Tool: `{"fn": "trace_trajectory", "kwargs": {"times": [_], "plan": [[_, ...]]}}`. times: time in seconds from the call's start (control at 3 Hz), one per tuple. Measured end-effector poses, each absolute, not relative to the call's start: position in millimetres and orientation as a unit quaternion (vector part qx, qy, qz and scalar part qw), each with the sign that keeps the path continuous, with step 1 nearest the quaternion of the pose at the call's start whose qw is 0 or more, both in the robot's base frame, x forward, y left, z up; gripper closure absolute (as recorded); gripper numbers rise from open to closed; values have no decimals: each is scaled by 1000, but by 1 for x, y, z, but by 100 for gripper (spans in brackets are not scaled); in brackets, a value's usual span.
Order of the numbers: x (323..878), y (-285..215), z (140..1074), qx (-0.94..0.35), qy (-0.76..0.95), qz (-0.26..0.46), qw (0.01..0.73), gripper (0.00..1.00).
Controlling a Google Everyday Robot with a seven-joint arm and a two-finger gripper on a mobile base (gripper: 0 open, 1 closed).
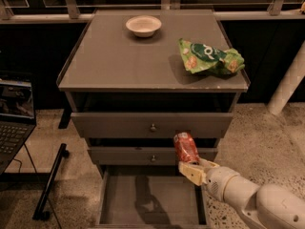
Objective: Place coke can into bottom drawer
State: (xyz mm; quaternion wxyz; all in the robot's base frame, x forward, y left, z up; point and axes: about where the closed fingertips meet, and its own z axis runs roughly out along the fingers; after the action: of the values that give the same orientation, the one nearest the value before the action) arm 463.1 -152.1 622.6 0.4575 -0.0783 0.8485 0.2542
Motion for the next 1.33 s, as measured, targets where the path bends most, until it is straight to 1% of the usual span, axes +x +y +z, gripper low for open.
{"fn": "trace_trajectory", "kwargs": {"times": [0.33, 0.67, 1.0, 1.33], "plan": [[468, -149, 608, -79, 855, 259, 442, 100], [480, -148, 560, -98, 860, 281, 414, 100], [486, -149, 490, -101, 867, 328, 361, 100], [481, -155, 434, -86, 870, 373, 310, 100]]}}
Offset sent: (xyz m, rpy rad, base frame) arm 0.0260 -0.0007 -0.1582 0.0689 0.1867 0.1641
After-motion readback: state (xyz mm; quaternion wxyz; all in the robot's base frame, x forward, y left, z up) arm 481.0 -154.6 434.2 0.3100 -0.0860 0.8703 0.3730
